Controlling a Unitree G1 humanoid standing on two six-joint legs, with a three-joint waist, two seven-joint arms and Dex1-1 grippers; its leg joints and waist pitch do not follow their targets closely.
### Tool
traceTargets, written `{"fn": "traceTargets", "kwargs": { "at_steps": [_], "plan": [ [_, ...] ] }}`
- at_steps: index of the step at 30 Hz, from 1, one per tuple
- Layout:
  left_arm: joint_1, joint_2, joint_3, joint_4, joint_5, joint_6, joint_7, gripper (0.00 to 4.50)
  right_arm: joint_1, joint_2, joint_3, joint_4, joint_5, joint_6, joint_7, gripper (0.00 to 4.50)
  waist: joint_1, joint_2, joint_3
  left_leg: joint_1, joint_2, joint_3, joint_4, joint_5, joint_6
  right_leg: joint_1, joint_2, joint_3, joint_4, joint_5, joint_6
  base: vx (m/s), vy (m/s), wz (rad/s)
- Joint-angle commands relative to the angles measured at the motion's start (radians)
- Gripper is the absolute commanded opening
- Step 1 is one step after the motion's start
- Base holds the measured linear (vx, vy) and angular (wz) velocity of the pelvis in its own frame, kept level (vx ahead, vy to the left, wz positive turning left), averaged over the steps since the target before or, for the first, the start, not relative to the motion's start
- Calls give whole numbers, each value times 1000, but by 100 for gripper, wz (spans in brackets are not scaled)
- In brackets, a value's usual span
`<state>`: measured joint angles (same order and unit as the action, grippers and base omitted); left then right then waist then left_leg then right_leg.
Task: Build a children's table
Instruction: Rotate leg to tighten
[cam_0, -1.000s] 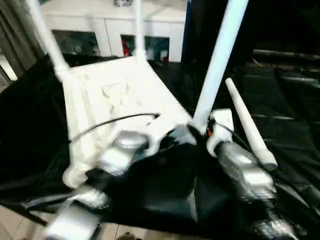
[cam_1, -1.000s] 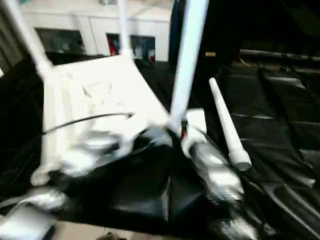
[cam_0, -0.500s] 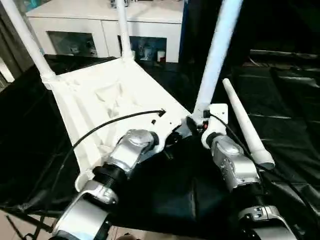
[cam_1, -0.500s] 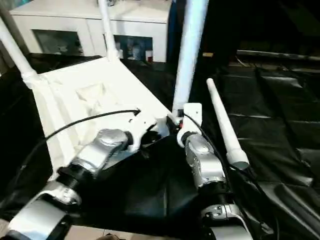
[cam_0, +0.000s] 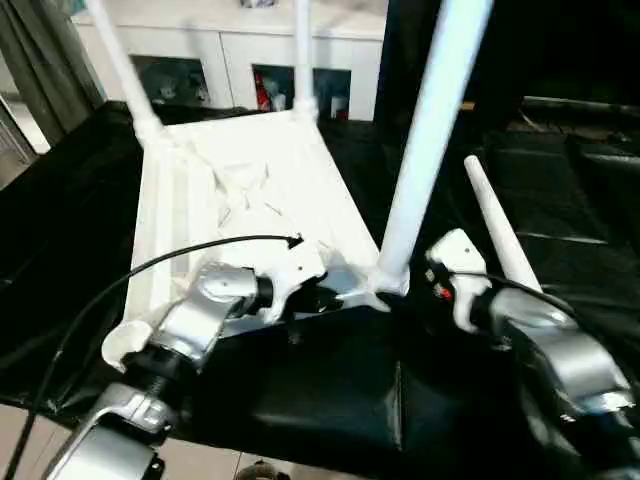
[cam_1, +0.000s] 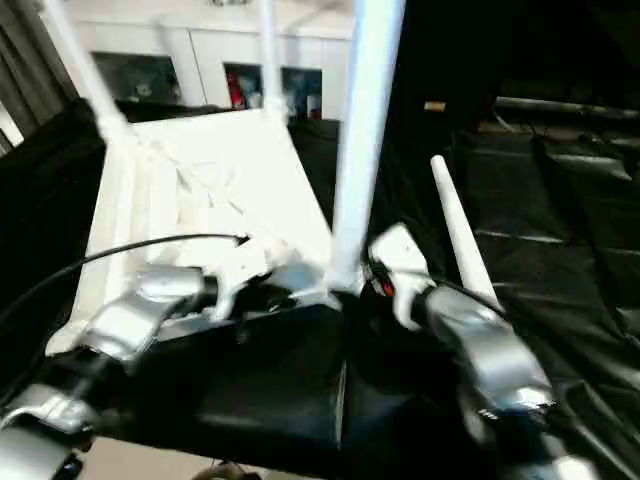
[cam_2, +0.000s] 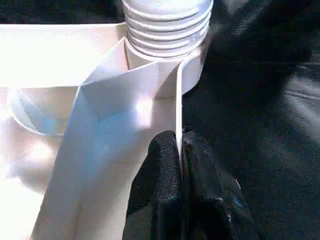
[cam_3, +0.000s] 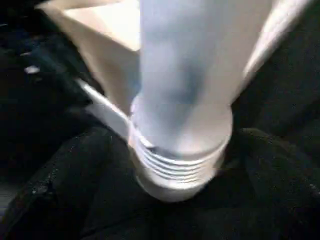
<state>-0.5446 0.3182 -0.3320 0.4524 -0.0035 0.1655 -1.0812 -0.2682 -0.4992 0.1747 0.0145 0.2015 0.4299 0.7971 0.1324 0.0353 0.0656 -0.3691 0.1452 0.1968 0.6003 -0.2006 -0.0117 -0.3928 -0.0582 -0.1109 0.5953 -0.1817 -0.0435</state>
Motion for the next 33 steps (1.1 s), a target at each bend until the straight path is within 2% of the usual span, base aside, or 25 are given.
{"fn": "traceTargets", "kwargs": {
  "at_steps": [1,5,7,12,18,23,24,28,32,33],
  "plan": [
    [-10,-6,-2,-76,-42,-34,-42,0,-12,3,7,-22,4,13,4,445,0,-10,-72,10,106,-51,-64,-101,98,52,-131,80,-72,-201,-153,0,0,0],
    [10,6,-8,-118,-54,-21,-67,0,-33,26,4,-14,3,34,-24,445,4,-8,-74,13,108,-52,-64,-94,84,49,-129,80,-70,-200,-160,0,0,0],
    [18,11,-11,-130,-59,-19,-74,0,-35,28,11,-15,0,37,-18,445,10,-8,-76,13,109,-52,-63,-83,83,48,-128,81,-65,-168,-164,0,0,0],
    [25,17,-9,-141,-56,-13,-82,0,-31,26,15,-10,1,40,-6,445,12,-8,-77,8,106,-52,-60,-68,92,52,-130,80,-60,-127,-171,0,0,0],
    [29,18,-6,-145,-50,-9,-85,0,-25,28,7,-14,5,51,-8,388,11,-7,-76,11,107,-52,-60,-84,84,51,-129,80,-65,-160,-161,0,0,0],
    [29,15,-6,-142,-49,-7,-83,0,-22,34,4,-17,10,48,-10,357,11,-5,-75,9,106,-52,-60,-79,87,51,-129,80,-63,-145,-165,0,0,0],
    [29,14,-6,-142,-49,-6,-83,0,-21,35,4,-17,11,47,-10,336,11,-6,-76,9,106,-52,-59,-79,86,52,-128,79,-63,-146,-164,0,0,0],
    [32,14,-5,-141,-51,-3,-84,0,-16,51,5,-11,12,46,-19,307,10,-5,-77,10,108,-53,-60,-78,84,51,-129,79,-62,-140,-166,0,0,0],
    [18,0,9,-104,-28,33,-20,0,-18,114,-25,41,-7,47,-124,278,5,-5,-75,9,107,-54,-62,-86,76,51,-129,79,-63,-151,-170,0,0,0],
    [0,-30,31,-61,-12,52,58,0,-34,176,-63,102,-31,48,-249,276,2,-6,-73,10,105,-53,-62,-95,67,49,-130,80,-67,-169,-171,0,0,0]
  ]
}}
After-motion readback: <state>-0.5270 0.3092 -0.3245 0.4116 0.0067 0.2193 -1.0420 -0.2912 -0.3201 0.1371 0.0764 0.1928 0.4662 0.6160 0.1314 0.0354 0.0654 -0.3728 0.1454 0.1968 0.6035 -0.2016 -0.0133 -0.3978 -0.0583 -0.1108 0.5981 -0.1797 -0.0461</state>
